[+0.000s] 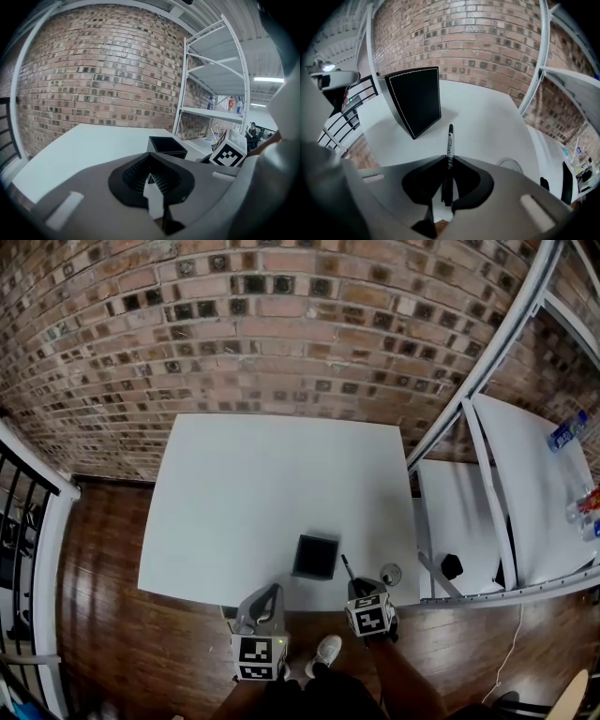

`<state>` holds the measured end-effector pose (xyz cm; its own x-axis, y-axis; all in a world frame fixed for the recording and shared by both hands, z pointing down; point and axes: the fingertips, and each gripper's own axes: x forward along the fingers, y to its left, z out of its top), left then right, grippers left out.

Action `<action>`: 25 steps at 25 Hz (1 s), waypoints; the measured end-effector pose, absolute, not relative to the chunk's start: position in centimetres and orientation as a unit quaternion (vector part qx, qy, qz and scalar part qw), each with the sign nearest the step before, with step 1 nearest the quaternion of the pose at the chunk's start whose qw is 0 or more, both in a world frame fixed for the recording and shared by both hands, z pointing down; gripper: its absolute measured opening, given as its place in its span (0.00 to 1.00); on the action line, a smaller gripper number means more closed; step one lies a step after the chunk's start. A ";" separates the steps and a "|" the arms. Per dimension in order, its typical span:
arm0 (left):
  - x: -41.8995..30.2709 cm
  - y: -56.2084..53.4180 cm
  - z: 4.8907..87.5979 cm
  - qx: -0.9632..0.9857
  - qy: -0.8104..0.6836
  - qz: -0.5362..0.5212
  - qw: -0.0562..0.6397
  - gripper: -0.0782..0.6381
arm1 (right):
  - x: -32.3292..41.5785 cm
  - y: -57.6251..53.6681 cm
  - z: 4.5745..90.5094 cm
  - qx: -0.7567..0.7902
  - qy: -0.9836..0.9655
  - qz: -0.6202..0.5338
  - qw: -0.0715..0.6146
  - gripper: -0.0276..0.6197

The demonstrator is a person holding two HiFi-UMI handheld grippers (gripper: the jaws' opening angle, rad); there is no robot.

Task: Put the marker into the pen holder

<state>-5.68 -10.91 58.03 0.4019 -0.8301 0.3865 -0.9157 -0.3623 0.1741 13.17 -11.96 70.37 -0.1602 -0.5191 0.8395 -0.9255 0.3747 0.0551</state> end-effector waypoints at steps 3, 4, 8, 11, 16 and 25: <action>-5.6 -10.8 58.2 0.816 -0.534 0.116 0.190 0.13 | 13.4 -12.0 70.6 0.501 -0.721 0.246 0.410 0.11; -5.5 -10.8 58.1 0.816 -0.534 0.115 0.190 0.13 | 13.4 -12.0 70.7 0.502 -0.722 0.245 0.408 0.11; -5.5 -10.8 57.9 0.817 -0.535 0.116 0.180 0.13 | 13.6 -12.1 69.8 0.519 -0.724 0.231 0.390 0.11; -5.4 -10.8 57.4 0.818 -0.536 0.113 0.173 0.13 | 14.0 -12.4 67.3 0.541 -0.735 0.192 0.360 0.11; -5.1 -10.6 56.4 0.819 -0.538 0.104 0.174 0.13 | 13.0 -12.4 60.9 0.566 -0.757 0.139 0.296 0.11; -4.5 -10.9 52.6 0.829 -0.536 0.074 0.145 0.13 | 10.4 -13.0 51.3 0.596 -0.782 0.061 0.174 0.11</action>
<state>-4.46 -10.93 52.57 0.4154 -0.8662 0.2777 -0.9090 -0.3839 0.1623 10.43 -13.05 51.33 -0.2299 -0.9100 0.3449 -0.9524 0.2833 0.1125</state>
